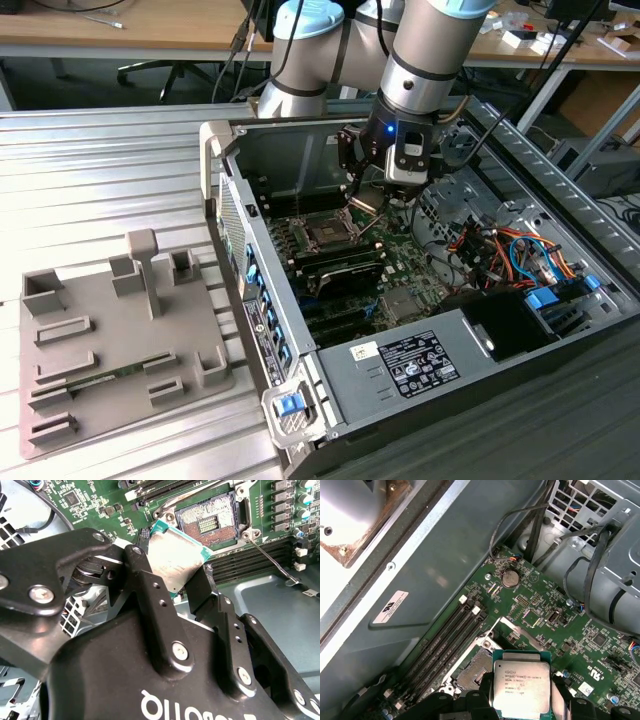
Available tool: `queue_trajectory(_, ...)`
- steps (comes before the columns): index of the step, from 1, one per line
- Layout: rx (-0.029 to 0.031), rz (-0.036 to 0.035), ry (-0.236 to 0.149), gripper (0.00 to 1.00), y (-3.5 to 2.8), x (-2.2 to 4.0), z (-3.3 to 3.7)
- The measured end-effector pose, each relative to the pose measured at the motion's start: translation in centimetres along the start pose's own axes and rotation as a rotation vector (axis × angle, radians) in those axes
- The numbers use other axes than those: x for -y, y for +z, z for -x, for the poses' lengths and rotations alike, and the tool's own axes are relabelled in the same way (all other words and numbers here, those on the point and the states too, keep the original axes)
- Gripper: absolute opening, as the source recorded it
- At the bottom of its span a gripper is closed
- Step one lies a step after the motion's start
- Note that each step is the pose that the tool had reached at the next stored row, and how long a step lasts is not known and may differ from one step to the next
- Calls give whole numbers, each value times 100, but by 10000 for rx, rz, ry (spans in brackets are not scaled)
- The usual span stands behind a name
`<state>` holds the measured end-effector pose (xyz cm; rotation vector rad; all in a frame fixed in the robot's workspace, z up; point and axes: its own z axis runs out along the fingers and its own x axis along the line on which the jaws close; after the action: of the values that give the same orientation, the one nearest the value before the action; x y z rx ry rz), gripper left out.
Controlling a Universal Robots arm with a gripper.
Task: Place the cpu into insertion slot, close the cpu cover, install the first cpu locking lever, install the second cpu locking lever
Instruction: 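Place the cpu into insertion slot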
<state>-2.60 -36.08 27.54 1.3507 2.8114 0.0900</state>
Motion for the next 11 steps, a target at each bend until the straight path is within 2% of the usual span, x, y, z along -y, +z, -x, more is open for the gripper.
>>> queue_trajectory(11, 7, 1, 112, 54, 3, 0, 0)
